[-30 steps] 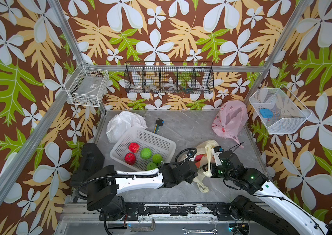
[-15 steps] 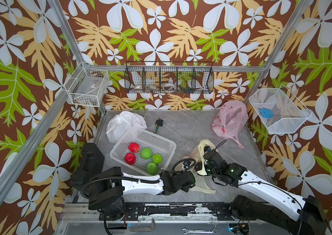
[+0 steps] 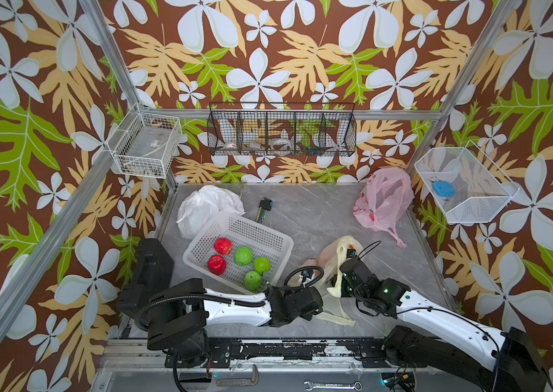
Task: Untie the knot of a plastic bag & take out the apple
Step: Untie the plastic bag at the center of the board.
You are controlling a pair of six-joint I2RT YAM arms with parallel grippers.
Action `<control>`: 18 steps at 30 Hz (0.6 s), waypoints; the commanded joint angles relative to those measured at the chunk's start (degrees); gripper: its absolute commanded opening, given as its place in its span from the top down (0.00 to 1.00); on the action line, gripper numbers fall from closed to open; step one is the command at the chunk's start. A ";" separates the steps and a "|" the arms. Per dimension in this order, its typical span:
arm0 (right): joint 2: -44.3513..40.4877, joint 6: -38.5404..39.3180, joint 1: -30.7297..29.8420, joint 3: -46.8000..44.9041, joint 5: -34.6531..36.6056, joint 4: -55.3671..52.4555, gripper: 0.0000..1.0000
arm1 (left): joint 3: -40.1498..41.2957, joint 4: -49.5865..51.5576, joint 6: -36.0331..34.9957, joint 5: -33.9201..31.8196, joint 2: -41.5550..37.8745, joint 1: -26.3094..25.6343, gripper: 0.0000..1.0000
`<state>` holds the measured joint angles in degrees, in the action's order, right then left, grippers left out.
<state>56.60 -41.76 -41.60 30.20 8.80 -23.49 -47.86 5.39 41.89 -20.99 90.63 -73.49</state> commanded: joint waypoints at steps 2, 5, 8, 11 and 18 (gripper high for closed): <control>-1.84 -0.29 -0.06 -1.06 -4.71 1.08 0.85 | -1.61 -0.28 0.02 -2.36 -0.75 0.68 0.47; -5.32 -0.25 -0.14 -2.05 -7.17 -1.20 1.00 | -3.38 0.19 -2.68 -4.23 -1.87 0.81 0.43; -9.22 -0.30 -0.14 -3.06 -8.94 -4.28 1.00 | -5.59 0.88 -7.83 -6.23 -2.42 0.81 0.40; -12.48 -1.65 -0.14 -2.32 -9.42 -7.59 1.00 | -8.25 2.34 -12.21 -8.48 -2.06 0.85 0.36; -15.56 -5.57 -0.14 -1.83 -6.12 -6.22 0.35 | -12.12 2.29 -17.72 -4.76 2.07 5.70 0.30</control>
<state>40.95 -45.01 -41.65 28.36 0.64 -29.76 -59.09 7.18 28.03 -27.35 91.37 -69.21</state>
